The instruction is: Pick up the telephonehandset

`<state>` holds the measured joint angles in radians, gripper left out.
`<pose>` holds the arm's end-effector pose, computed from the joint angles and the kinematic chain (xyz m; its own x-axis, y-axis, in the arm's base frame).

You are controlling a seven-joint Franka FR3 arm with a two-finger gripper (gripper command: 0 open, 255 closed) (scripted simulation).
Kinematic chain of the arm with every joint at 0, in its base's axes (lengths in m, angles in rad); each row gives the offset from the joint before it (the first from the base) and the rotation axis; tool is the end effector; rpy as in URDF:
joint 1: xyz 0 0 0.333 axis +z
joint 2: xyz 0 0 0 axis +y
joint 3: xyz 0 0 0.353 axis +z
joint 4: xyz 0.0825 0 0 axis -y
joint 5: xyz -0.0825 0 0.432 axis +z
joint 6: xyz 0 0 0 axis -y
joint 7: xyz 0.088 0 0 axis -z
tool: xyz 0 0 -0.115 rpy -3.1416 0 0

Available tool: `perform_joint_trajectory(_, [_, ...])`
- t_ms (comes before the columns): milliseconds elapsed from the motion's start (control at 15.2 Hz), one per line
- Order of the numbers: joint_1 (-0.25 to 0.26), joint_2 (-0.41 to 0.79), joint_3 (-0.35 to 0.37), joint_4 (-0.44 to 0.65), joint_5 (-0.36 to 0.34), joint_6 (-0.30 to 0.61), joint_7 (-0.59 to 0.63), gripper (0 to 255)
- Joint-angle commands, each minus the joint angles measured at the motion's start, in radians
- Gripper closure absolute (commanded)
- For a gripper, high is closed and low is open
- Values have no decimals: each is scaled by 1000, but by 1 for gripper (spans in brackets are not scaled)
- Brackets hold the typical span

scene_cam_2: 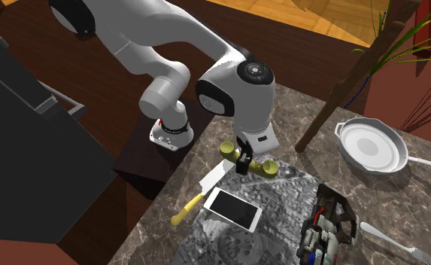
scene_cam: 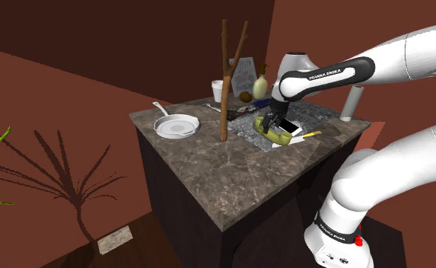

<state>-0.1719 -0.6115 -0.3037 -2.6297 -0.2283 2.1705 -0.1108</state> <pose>0.3503 -0.1906 0.4455 0.9705 -0.2012 0.1329 -0.2089 -0.9768 0.0466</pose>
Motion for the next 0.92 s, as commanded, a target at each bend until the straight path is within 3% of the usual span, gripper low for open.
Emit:
perform_joint_trajectory(0, [-2, 11, -6, -21, -5, 33, 0, 0])
perform_joint_trajectory(198, [-3, 21, -10, -36, -7, 58, 1, 0])
perform_joint_trajectory(264, [-3, 21, -11, -37, -8, 58, -1, 255])
perform_joint_trajectory(858, [-3, 21, -10, -36, -7, 58, 1, 255])
